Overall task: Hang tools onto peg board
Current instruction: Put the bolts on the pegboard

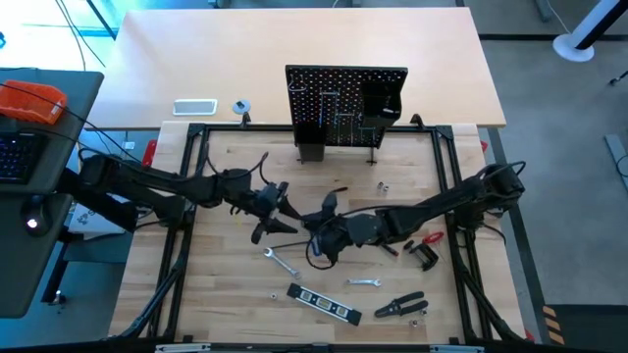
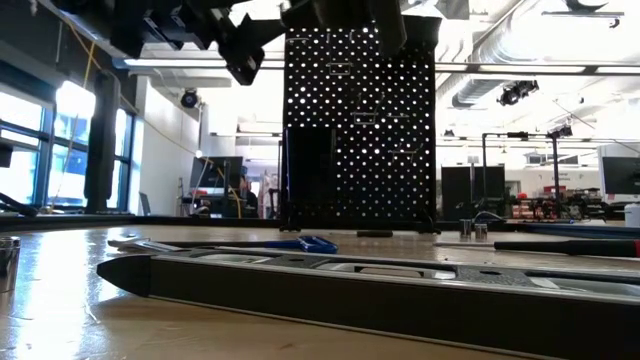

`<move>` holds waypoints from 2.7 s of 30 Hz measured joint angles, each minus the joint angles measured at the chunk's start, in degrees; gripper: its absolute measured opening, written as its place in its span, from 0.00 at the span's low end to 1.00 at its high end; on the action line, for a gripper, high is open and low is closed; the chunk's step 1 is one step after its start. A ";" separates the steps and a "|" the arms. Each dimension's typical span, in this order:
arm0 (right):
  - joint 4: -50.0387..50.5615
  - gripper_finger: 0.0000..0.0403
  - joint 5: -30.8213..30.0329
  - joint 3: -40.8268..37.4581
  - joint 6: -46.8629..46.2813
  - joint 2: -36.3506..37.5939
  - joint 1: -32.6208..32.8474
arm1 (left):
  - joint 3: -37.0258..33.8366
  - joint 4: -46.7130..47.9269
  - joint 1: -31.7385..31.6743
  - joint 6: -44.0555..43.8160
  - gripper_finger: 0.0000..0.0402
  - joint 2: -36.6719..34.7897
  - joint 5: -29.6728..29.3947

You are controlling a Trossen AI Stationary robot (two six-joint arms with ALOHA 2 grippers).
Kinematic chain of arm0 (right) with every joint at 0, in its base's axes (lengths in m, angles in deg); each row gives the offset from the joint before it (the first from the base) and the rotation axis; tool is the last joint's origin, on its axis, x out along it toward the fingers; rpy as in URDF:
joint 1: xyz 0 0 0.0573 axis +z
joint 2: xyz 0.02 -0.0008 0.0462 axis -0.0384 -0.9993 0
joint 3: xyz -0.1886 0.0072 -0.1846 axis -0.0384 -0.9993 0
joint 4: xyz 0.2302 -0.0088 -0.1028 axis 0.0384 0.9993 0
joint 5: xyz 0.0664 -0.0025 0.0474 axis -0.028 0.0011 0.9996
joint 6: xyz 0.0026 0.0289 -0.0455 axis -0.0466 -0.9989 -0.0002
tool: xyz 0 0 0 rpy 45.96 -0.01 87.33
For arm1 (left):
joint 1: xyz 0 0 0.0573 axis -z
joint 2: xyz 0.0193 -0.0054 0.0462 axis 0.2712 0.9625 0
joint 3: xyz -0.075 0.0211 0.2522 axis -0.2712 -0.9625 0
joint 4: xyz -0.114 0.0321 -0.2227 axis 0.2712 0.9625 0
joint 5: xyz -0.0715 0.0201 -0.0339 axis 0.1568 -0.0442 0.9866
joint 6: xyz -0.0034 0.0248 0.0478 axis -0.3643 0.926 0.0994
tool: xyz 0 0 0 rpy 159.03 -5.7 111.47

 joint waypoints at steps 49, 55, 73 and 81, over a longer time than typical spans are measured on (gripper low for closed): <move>49.83 0.17 -3.22 23.68 -27.34 25.03 -30.35 | 0.02 36.81 28.13 -4.92 0.53 -0.43 -28.39; 59.42 0.20 -1.42 29.42 -32.28 21.64 -32.98 | 0.00 36.53 32.75 -7.11 0.49 0.91 -33.26; 63.42 0.21 6.62 30.67 -34.96 20.60 -37.82 | 0.00 33.02 39.56 -15.22 0.47 5.23 -37.85; 63.41 0.37 6.75 30.67 -34.86 20.64 -37.80 | 0.00 32.93 41.13 -16.81 0.47 5.23 -40.53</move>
